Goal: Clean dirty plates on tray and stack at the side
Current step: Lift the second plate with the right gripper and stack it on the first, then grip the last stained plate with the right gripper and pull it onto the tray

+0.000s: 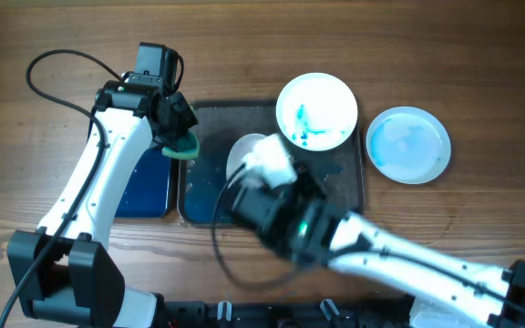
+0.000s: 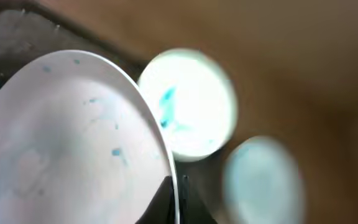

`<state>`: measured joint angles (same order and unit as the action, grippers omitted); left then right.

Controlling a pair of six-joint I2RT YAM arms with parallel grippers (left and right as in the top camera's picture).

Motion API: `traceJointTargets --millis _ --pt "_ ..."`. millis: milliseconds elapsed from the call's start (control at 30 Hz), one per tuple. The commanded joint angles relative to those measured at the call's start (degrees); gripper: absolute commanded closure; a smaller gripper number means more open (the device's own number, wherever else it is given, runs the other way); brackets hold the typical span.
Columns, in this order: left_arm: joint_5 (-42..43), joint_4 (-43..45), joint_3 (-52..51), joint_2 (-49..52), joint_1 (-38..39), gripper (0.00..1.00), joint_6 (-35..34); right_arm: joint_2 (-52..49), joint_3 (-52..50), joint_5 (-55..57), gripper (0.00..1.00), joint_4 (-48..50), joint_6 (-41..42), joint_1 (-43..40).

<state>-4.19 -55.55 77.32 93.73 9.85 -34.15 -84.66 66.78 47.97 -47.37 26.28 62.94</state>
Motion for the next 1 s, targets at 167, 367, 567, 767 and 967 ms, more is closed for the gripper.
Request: traceJointTargets --millis 167,367,567,767,967 --pt "0.5 -0.87 0.68 -0.61 0.04 0.96 0.9 1.31 0.11 -54.77 0.96 4.55 2.05 -34.67" --pt "0.5 -0.85 0.68 -0.61 0.04 0.96 0.9 1.31 0.09 -52.17 0.96 -3.45 -1.25 -63.89" --pt "0.5 -0.79 0.68 -0.61 0.04 0.96 0.9 1.14 -9.09 -40.63 0.96 0.72 -0.63 -81.44" --pt "0.5 -0.66 0.68 -0.63 0.04 0.96 0.92 -1.92 -16.11 -47.63 0.66 15.85 -3.52 -81.88" --pt "0.5 -0.63 0.68 -0.61 0.04 0.96 0.9 -2.1 -2.1 -62.9 0.32 10.91 -14.38 -74.18"
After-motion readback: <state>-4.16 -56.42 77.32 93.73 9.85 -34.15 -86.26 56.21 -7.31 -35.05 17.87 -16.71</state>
